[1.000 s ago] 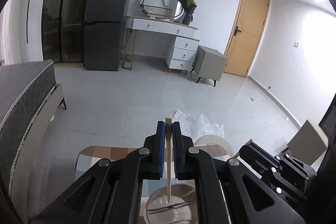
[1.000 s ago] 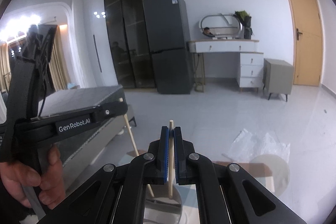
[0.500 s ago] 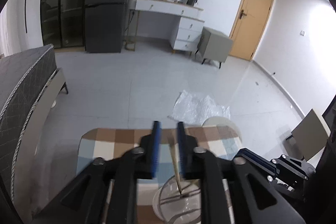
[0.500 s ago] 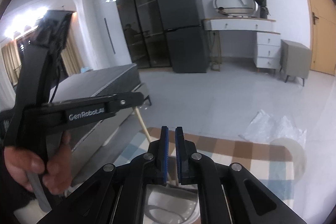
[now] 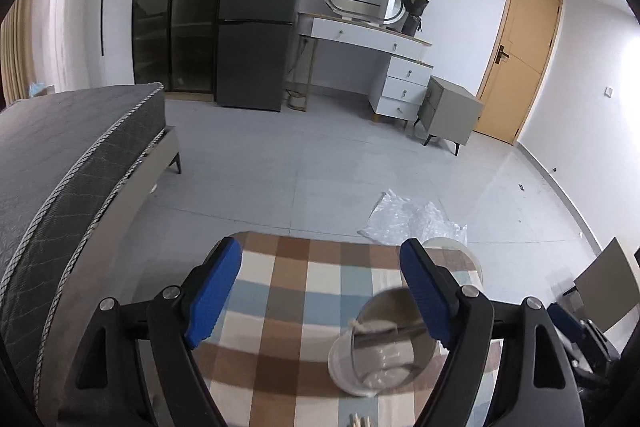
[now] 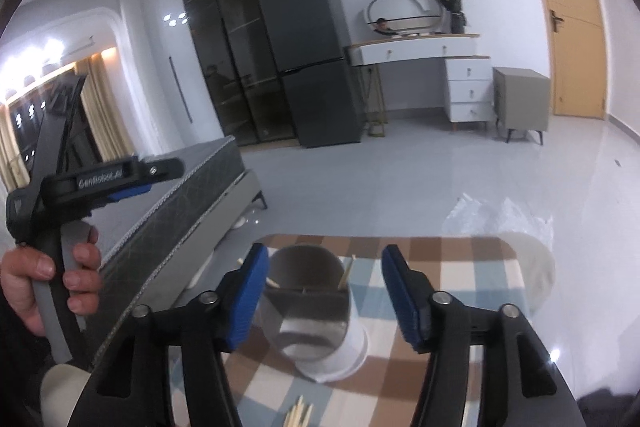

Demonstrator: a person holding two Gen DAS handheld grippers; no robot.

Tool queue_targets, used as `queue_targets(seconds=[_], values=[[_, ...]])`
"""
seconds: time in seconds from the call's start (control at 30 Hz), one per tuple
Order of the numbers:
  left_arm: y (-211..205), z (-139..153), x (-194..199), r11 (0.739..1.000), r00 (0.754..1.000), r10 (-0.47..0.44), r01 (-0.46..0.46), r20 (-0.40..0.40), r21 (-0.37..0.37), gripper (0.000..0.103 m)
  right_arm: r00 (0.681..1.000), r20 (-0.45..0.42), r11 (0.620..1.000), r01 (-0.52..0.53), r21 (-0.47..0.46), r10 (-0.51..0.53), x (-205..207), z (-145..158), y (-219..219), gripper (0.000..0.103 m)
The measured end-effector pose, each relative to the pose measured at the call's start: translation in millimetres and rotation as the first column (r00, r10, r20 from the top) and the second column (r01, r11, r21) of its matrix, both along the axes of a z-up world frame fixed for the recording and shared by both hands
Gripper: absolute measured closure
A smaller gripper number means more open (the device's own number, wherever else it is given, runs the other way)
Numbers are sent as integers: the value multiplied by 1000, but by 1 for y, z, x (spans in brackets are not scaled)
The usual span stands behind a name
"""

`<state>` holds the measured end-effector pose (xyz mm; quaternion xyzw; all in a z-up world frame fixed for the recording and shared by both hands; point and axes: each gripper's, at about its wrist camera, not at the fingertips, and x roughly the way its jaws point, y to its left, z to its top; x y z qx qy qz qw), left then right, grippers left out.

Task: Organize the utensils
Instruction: 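Open both tools to drop the chopsticks into the caddy, then grasp a chopstick from the pile with the right tool while the left tool approaches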

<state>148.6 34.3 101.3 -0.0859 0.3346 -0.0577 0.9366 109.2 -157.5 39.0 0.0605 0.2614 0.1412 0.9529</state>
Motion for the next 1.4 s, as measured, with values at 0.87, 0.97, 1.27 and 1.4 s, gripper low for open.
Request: queue_targets(seconds=[0.87,0.97,1.27,1.4], values=[[-7,-29,-148,998,971,-32,44,239,-46,25,980,187,995,82,-61,-69,-157,-19,24,0],[-11,-41,-141,999,980,-44,48,193,-19,25,980,189,994,79,-70,-64,-162,-30,25,0],[-11,-89,-109,999,1000,15,-16,14,45,25,991,126,994,59,-88,-47,-153,-63,24,0],[-2,-109,-96,1000,999,18,-18,-48,-15,25,999,28,995,33,-95,-30,-135,-85,23,0]])
